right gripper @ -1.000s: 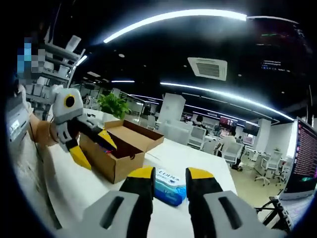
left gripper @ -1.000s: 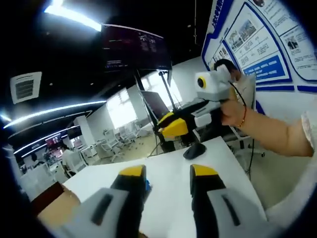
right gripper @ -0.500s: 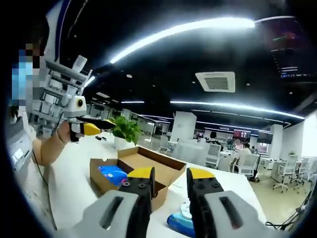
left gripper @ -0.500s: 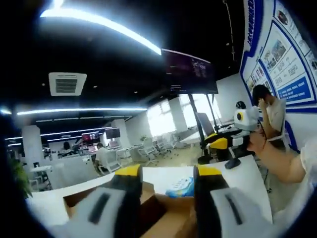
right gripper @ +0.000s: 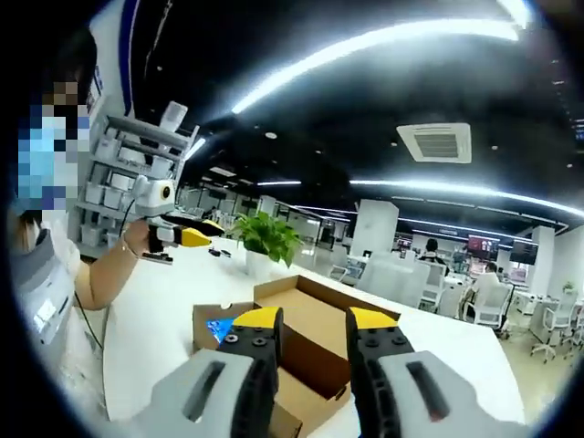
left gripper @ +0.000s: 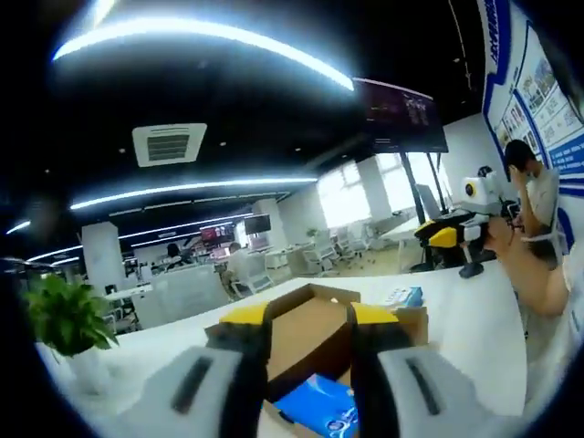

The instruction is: Operate the shoe box by opening the lid, removing the specified soft item, and placing it in the target area until the item is outside and the box remains undamaged.

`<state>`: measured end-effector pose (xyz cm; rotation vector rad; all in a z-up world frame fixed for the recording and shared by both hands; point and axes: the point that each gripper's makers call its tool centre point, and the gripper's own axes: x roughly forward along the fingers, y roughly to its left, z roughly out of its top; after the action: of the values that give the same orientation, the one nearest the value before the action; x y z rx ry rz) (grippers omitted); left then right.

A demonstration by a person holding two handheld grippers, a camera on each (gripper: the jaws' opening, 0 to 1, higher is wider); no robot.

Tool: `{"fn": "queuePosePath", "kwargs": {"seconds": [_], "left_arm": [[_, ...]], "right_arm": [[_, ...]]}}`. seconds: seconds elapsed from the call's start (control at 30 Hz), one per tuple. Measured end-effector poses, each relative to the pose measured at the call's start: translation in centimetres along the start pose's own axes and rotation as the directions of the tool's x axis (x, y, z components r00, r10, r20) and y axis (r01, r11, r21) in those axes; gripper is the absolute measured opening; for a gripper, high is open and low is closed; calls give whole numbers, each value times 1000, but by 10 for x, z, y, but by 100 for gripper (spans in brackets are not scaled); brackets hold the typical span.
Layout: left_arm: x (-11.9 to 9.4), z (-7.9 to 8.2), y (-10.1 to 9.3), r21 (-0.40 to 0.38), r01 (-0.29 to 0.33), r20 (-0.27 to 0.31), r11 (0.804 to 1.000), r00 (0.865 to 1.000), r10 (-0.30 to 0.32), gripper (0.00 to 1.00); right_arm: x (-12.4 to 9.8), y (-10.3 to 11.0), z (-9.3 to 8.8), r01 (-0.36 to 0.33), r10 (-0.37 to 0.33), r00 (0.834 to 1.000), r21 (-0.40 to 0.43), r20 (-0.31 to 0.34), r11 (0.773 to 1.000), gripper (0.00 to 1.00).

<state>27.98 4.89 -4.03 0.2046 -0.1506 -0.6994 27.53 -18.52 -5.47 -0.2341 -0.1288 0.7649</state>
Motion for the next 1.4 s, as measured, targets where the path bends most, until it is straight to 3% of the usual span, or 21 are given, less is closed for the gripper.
{"fn": "queuePosePath", "kwargs": {"seconds": [0.17, 0.3, 0.4, 0.47, 0.53, 0.67, 0.77, 0.87, 0.93, 1.0, 1.13, 1.27, 1.4], "left_arm": [[-1, 9, 12, 12, -10, 8, 1000, 1000, 10, 33], [5, 11, 37, 31, -46, -25, 998, 999, 47, 33], [5, 11, 38, 34, -47, -30, 998, 998, 48, 33], [9, 6, 43, 41, -30, -65, 999, 997, 33, 33], [11, 0, 44, 41, -15, -76, 999, 997, 18, 32], [18, -11, 43, 18, 27, -88, 999, 996, -25, 32], [21, -15, 35, 20, 73, -105, 997, 992, -71, 32], [23, -23, 25, 51, 105, -142, 993, 985, -97, 31], [23, -35, 20, 96, 134, -206, 986, 972, -112, 31], [25, -41, 17, 116, 150, -235, 982, 965, -119, 31], [36, -54, 13, 120, 174, -279, 977, 951, -135, 30], [42, -75, 7, 97, 227, -358, 969, 916, -178, 28], [44, -98, 1, 111, 279, -450, 954, 870, -202, 25]], "right_arm": [[21, 5, 9, -23, 22, 1000, -14, -10, 1000, 28], [46, 14, 23, -48, 48, 999, -28, 3, 998, 27], [48, 14, 23, -50, 50, 999, -29, 4, 998, 27], [67, 19, 30, -69, 69, 997, -14, 23, 998, 27], [80, 27, 22, -114, 113, 992, -21, -48, 993, 28], [113, 44, 23, -159, 155, 985, -42, -70, 986, 29], [132, 60, 9, -213, 209, 974, -43, -89, 976, 30], [143, 70, -17, -238, 222, 960, -83, -172, 968, 29], [147, 74, -31, -260, 230, 947, -113, -224, 959, 28], [151, 77, -44, -271, 234, 938, -118, -257, 955, 28], [158, 80, -63, -301, 279, 919, -36, -278, 953, 28], [168, 83, -83, -316, 296, 903, -13, -311, 949, 26], [172, 99, -98, -364, 348, 875, 16, -337, 931, 25]]}}
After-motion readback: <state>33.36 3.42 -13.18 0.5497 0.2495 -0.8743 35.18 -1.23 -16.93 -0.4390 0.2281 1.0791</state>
